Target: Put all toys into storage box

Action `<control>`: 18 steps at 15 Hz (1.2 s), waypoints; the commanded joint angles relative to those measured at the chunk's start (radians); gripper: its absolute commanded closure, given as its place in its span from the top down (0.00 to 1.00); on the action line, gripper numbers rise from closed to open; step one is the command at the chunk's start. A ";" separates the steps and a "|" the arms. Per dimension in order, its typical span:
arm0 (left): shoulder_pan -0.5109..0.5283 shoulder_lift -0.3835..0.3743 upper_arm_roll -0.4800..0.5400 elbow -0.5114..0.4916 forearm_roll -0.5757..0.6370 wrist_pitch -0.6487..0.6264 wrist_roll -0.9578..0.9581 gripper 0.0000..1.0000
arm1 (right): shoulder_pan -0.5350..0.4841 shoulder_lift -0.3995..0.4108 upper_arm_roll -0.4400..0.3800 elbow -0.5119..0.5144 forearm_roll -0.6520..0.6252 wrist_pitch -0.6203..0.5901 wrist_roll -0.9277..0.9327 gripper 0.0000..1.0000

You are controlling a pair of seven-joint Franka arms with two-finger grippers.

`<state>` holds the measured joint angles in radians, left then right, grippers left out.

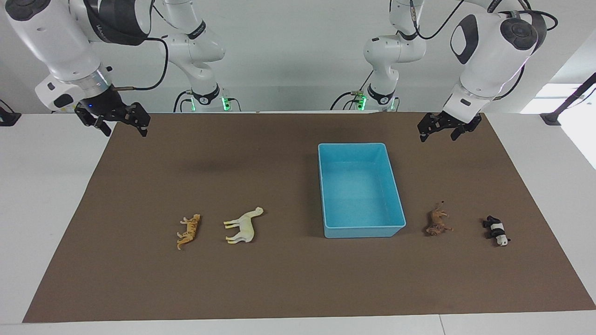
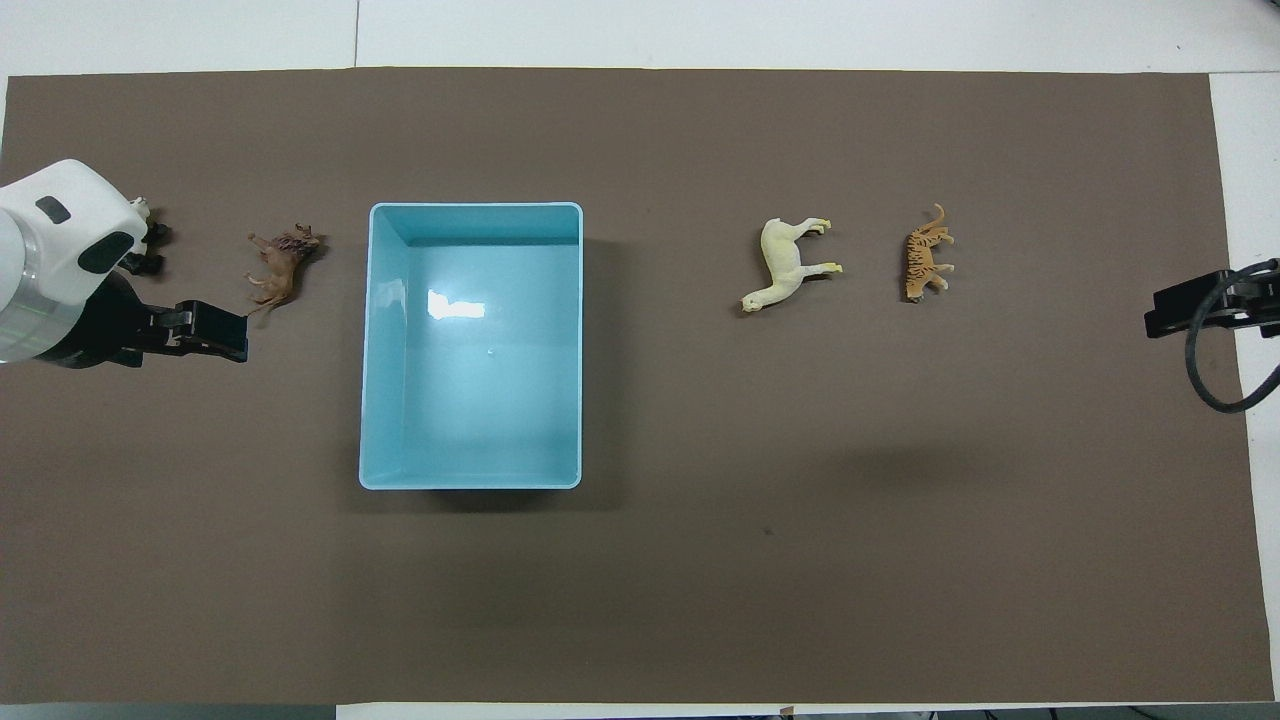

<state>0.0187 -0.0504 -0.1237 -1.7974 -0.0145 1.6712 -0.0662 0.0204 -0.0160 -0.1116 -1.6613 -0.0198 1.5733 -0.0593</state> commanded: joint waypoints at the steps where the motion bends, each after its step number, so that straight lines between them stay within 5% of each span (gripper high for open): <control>1: 0.010 -0.015 -0.002 -0.004 -0.018 -0.001 0.016 1.00 | -0.004 -0.024 0.006 -0.021 0.015 -0.012 0.016 1.00; 18: 0.009 -0.037 -0.005 -0.003 -0.015 0.008 -0.055 1.00 | -0.007 -0.025 0.006 -0.018 0.012 -0.019 0.012 1.00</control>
<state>0.0200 -0.0558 -0.1228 -1.7944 -0.0146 1.6717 -0.0772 0.0207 -0.0208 -0.1094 -1.6613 -0.0198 1.5643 -0.0593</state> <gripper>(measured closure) 0.000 0.000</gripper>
